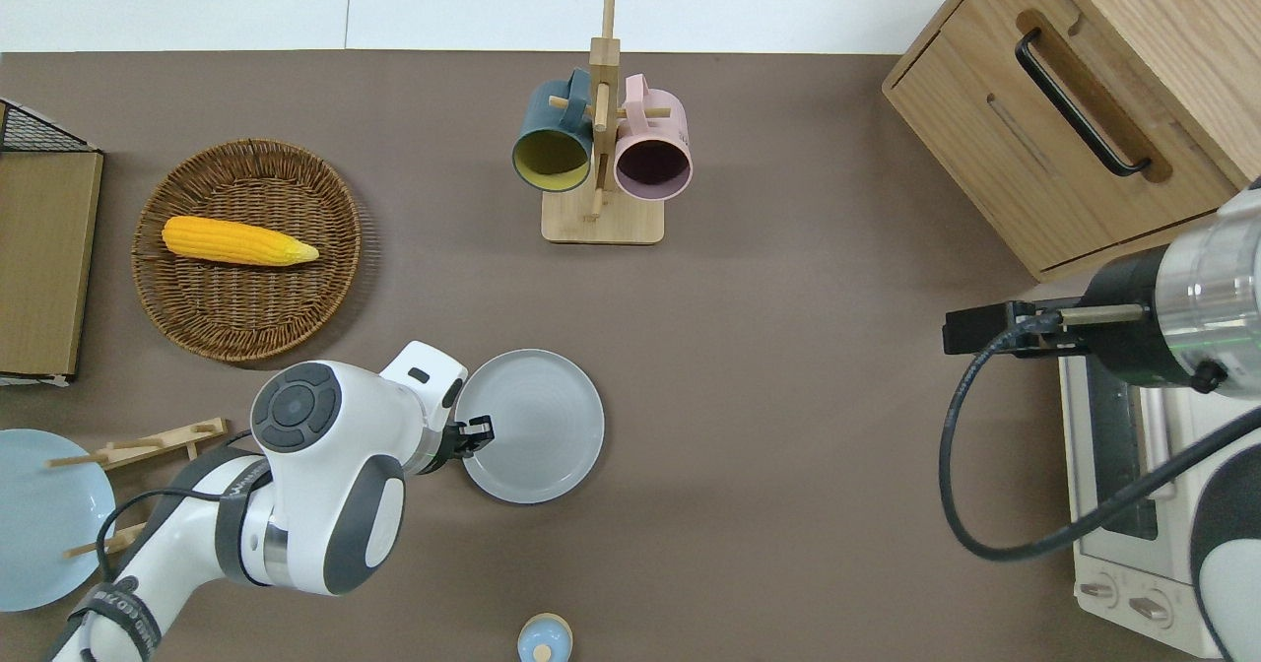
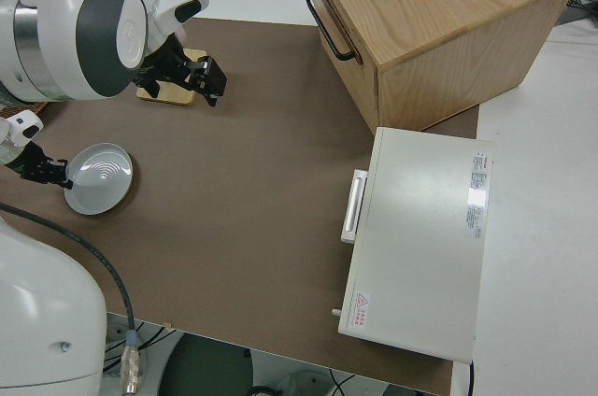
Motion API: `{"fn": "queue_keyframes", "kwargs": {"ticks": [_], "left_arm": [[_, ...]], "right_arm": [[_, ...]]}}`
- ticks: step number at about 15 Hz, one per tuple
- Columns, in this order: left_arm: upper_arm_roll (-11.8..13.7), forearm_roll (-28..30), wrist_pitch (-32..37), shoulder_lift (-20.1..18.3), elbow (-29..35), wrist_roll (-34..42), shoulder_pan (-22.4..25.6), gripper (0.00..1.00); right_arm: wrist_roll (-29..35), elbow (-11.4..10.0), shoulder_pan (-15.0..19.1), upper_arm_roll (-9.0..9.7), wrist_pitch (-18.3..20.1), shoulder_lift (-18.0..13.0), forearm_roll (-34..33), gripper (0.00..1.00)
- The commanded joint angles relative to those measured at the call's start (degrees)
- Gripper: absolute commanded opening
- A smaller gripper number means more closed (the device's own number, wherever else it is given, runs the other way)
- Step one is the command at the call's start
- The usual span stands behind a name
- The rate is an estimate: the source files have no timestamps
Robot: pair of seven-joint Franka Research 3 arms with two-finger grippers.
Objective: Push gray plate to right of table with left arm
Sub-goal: 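Push the gray plate with the left gripper toward the toaster oven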
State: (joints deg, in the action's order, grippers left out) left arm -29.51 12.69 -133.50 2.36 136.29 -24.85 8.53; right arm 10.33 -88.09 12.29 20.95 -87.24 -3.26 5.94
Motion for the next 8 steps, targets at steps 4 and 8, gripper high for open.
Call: {"fn": "queue_keyframes", "kwargs": {"ticks": [4, 8], "left_arm": [[-3.8, 0.6, -4.0, 2.5, -0.1, -5.9, -0.4, 0.00], [-6.7, 0.5, -5.5, 2.6, -0.2, -9.1, -0.5, 0.00]], "right_arm": [[0.1, 0.8, 0.4, 0.23, 0.3, 0.4, 0.9, 0.996], [0.1, 0.8, 0.4, 0.23, 0.3, 0.4, 0.9, 0.996]]}}
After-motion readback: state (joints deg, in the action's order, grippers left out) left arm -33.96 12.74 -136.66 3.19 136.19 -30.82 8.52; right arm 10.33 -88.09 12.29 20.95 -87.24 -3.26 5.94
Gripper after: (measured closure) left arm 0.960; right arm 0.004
